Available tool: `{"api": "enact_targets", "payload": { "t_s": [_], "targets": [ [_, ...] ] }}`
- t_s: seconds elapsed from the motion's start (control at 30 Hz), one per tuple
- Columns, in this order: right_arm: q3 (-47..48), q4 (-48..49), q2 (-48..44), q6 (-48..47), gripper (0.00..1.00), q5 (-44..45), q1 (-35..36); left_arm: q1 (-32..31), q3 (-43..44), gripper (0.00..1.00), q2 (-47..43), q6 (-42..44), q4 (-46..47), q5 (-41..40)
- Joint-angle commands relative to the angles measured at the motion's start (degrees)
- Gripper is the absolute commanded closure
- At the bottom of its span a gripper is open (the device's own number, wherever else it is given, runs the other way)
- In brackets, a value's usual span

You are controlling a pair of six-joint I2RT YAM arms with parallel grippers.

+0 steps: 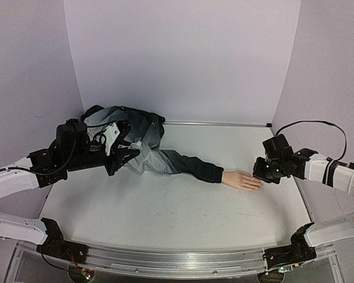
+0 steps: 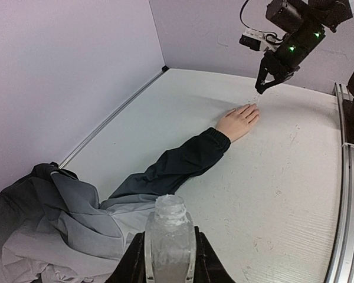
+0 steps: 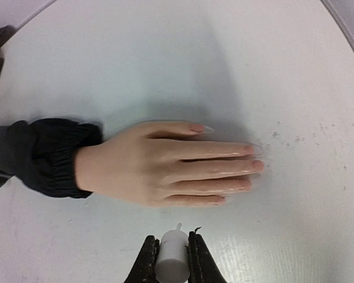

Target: Paint the nails

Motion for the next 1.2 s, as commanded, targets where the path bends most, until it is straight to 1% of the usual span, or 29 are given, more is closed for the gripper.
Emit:
{"api": "enact_targets", "payload": {
  "t_s": [0.0,0.07,0.17,0.23,0.33,0.43,0.6,0.8,0.97,1.17],
  "targets": [
    [-2.8,-2.6,-0.4,1.9,1.00,8.3,-2.7,0.0,2.9,1.00,-0.1,0.8,1.7,-1.2],
    [-4.8,-1.2,-1.3,0.5,1.00,7.7,-4.8,0.0,2.9,1.00,-0.1,0.8,1.7,-1.2],
    [-7.8,3.3,-2.6,-2.1,1.00,3.5,-9.1,0.0,3.1,1.00,0.2,0.7,1.7,-0.8],
    [-8.0,5.0,-3.2,-3.5,1.00,0.9,-11.5,0.0,3.1,1.00,0.2,0.4,1.7,-0.4],
    [-8.0,6.0,-3.7,-5.1,1.00,-0.2,-14.3,0.0,3.1,1.00,-0.1,0.3,1.6,-0.3],
    [-8.3,6.5,-2.7,-6.7,1.00,-4.2,-17.4,0.0,3.0,1.00,-0.6,0.3,1.7,-0.3],
    [-7.8,8.9,-1.2,-8.7,1.00,-6.4,-18.7,0.0,3.0,1.00,-1.0,0.3,1.7,-0.2],
    [-7.8,10.3,1.3,-10.1,1.00,-11.2,-20.8,0.0,2.8,1.00,-1.3,0.2,1.7,-0.2],
    [-8.3,9.8,1.3,-9.7,1.00,-11.6,-21.4,0.0,2.9,1.00,-1.0,0.0,1.7,0.1],
    [-7.5,9.8,4.5,-10.1,1.00,-12.1,-21.7,0.0,3.1,1.00,-0.8,0.0,1.7,0.5]
  ]
}}
